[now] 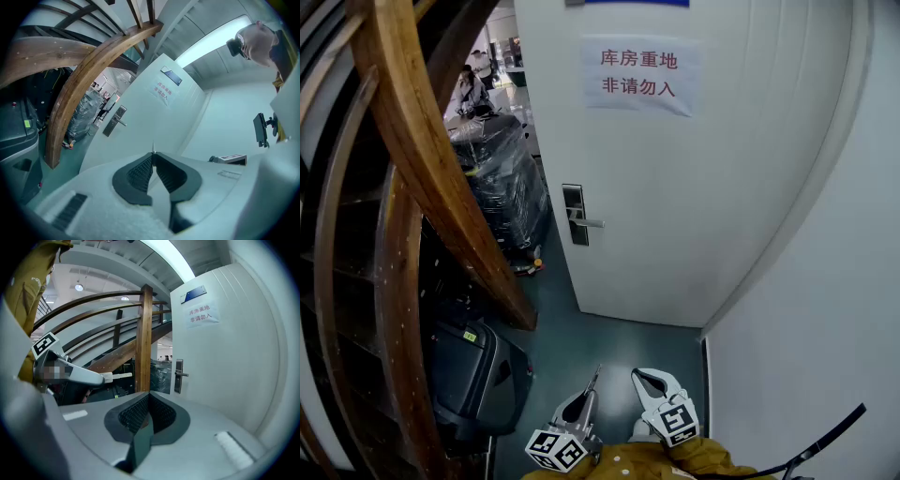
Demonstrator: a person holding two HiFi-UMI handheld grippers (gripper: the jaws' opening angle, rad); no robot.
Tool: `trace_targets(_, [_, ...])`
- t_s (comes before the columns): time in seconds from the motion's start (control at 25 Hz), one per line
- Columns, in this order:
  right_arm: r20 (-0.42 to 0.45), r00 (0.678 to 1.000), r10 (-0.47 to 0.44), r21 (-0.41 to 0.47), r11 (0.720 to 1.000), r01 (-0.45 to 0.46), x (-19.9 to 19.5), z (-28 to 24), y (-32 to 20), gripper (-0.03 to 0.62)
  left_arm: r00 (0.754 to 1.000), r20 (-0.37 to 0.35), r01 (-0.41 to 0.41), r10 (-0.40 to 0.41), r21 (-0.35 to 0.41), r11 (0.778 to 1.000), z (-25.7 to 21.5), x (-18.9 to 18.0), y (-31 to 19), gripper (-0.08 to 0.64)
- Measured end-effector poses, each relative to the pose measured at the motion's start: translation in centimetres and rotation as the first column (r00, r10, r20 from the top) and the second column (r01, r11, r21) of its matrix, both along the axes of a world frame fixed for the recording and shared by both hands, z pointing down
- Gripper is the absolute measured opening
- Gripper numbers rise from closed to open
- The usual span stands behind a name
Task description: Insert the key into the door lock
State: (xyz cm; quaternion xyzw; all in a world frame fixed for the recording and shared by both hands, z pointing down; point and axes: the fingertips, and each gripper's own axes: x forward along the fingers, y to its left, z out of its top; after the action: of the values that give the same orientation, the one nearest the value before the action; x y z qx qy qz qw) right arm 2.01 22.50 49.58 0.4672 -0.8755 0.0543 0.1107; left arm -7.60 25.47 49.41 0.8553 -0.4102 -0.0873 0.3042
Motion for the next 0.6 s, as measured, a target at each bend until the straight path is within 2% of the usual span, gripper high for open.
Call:
trace_targets(0.24, [-0.042,0.998,-0.045,0.038,0.998,0.046,0.4,0.2,0.0,0.005,1.000,0.002,0.000,0.000,0.007,1.000,-0.1,0.8,0.0,0.028])
trace_targets(0.52, [0.033,0.998,-0.057,0.004,0.998,0.057,0.7,-0.3,0.1,0.005,1.000,0.003,0.006,-0.006,0.000,1.000,0.2,1.6,0.1,0.028])
trace_targets(0.6, [0.028,0.998,-0.058,-0.003,0.998,0.058,1.2,0.1,0.1,0.005,1.000,0.001,0.008,-0.008,-0.005,1.000,0.4,2.1,0.1,0.028])
